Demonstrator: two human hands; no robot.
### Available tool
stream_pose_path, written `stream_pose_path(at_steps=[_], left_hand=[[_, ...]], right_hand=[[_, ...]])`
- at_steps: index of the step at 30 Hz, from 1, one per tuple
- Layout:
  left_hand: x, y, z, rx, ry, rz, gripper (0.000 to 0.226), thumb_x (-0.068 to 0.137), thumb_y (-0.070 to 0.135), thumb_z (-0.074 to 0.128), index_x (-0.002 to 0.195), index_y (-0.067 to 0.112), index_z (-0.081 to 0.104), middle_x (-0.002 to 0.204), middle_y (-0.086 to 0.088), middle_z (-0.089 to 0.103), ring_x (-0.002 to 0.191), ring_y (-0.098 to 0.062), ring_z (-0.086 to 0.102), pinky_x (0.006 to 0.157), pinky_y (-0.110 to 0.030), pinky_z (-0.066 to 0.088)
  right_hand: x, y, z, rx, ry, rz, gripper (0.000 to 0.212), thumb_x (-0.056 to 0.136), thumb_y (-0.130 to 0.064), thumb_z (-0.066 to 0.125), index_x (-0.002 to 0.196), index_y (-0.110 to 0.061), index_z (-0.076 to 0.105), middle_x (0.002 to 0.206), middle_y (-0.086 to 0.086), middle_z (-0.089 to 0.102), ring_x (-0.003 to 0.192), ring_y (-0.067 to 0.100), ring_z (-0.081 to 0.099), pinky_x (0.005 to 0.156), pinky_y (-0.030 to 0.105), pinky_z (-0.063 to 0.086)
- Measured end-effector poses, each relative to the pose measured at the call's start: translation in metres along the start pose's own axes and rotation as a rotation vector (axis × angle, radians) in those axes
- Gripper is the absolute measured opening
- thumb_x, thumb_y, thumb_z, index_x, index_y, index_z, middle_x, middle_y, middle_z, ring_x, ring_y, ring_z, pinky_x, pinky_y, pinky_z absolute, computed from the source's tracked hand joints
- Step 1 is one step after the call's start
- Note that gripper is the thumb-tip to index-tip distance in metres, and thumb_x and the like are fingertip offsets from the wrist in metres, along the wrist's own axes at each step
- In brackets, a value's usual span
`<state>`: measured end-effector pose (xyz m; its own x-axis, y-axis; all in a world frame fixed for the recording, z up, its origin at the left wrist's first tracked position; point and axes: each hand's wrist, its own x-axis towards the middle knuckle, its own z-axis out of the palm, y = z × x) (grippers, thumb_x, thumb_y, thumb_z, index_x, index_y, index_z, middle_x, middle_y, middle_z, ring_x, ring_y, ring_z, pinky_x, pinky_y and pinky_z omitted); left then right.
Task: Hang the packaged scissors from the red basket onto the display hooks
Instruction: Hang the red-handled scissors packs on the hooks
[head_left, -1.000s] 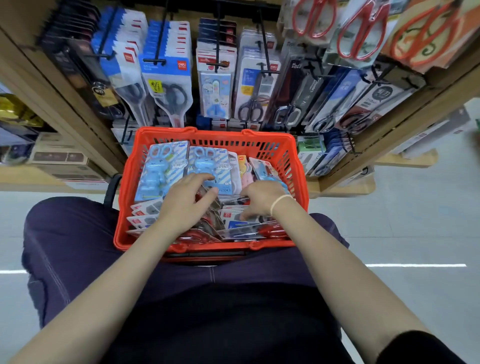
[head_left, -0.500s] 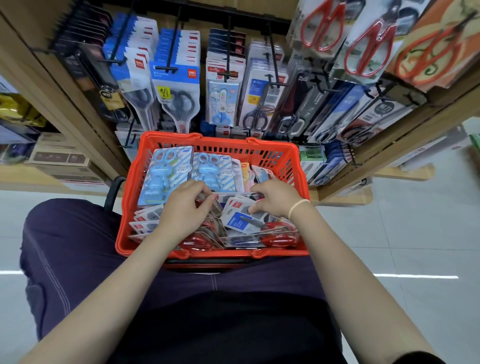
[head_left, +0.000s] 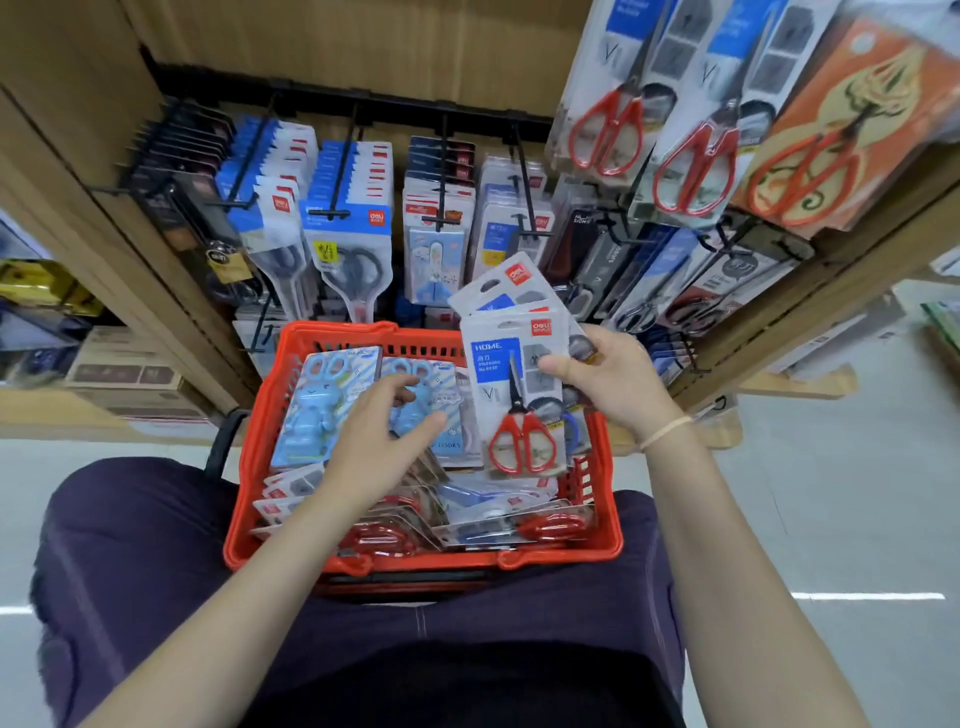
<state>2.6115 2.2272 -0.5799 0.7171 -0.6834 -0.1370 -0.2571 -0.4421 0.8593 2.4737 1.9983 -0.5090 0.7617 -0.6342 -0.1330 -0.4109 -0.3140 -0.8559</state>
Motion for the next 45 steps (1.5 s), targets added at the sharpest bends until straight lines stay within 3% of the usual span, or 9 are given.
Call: stream_pose_path(at_steps=[4,9,13,18,23,30,34,38,45], left_hand=[[0.012,0.044,-0.007,-0.234,-0.145,-0.007,0.075,0.063,0.065,0.078,0.13,0.038,0.056,0.126,0.019,0.066,0.117,0.002,0.061,0.102,-0.022,0.045],[0.014,0.068,-0.004,-0.539,-0.281,-0.114,0.077,0.056,0.056,0.085,0.126,0.032,0.066,0.12,0.005,0.075,0.112,-0.019,0.071,0.104,-0.05,0.053],[0.008,0.073,0.003,-0.684,-0.188,-0.175,0.055,0.071,0.037,0.083,0.122,0.024,0.069,0.11,-0.002,0.079,0.101,-0.026,0.076,0.098,-0.051,0.056],[0.006,0.074,0.005,-0.842,-0.041,-0.242,0.029,0.093,0.017,0.071,0.122,0.018,0.07,0.108,-0.005,0.079,0.096,-0.023,0.077,0.085,-0.037,0.059],[0.012,0.075,0.001,-0.873,0.084,-0.228,0.033,0.092,0.017,0.075,0.123,0.02,0.065,0.112,0.0,0.078,0.104,-0.022,0.075,0.089,-0.04,0.059],[0.012,0.079,-0.001,-1.021,0.038,-0.22,0.057,0.077,0.025,0.077,0.131,0.014,0.063,0.118,-0.012,0.075,0.1,-0.027,0.074,0.086,-0.041,0.059],[0.007,0.078,-0.002,-0.992,-0.02,-0.2,0.052,0.081,0.027,0.074,0.131,0.019,0.063,0.117,-0.005,0.077,0.103,-0.024,0.075,0.081,-0.037,0.061],[0.005,0.077,-0.001,-0.932,-0.021,-0.206,0.053,0.081,0.028,0.077,0.132,0.022,0.063,0.118,-0.002,0.076,0.108,-0.025,0.074,0.096,-0.047,0.057],[0.017,0.087,-0.008,-0.868,0.119,-0.137,0.035,0.096,0.014,0.069,0.13,0.019,0.063,0.117,-0.002,0.077,0.108,-0.024,0.073,0.102,-0.05,0.054]], right_hand=[[-0.004,-0.02,0.007,0.332,0.079,0.043,0.014,0.089,-0.019,0.076,0.097,-0.009,0.071,0.083,0.009,0.071,0.07,0.011,0.067,0.067,0.033,0.054],[-0.008,-0.033,0.026,0.64,0.049,0.104,0.04,0.084,-0.04,0.078,0.113,-0.014,0.07,0.109,0.01,0.075,0.095,0.033,0.071,0.088,0.049,0.055],[-0.017,-0.037,0.047,0.629,0.089,0.2,0.057,0.096,-0.05,0.062,0.142,-0.019,0.051,0.137,-0.009,0.06,0.124,0.013,0.06,0.112,0.044,0.044],[-0.037,-0.035,0.066,0.487,0.023,0.16,0.05,0.089,-0.046,0.072,0.132,-0.026,0.054,0.121,-0.012,0.068,0.112,0.003,0.066,0.104,0.037,0.051],[-0.044,-0.031,0.081,0.338,0.044,0.064,0.064,0.071,-0.049,0.086,0.125,-0.045,0.052,0.126,-0.006,0.065,0.119,0.011,0.062,0.105,0.042,0.05],[-0.046,-0.027,0.076,0.486,0.227,-0.017,0.025,0.09,-0.027,0.075,0.099,-0.015,0.055,0.087,0.006,0.061,0.071,0.014,0.059,0.063,0.03,0.05],[-0.047,-0.026,0.074,0.479,0.283,0.01,0.029,0.099,-0.035,0.061,0.089,-0.008,0.058,0.075,0.005,0.053,0.067,0.014,0.047,0.066,0.031,0.041],[-0.048,-0.023,0.075,0.471,0.319,0.019,0.043,0.102,-0.036,0.054,0.084,0.003,0.054,0.073,0.004,0.048,0.066,0.013,0.044,0.066,0.03,0.04],[-0.039,-0.027,0.053,0.539,0.309,0.003,0.023,0.094,-0.038,0.069,0.087,-0.017,0.063,0.08,-0.003,0.064,0.074,0.009,0.057,0.075,0.028,0.048]])
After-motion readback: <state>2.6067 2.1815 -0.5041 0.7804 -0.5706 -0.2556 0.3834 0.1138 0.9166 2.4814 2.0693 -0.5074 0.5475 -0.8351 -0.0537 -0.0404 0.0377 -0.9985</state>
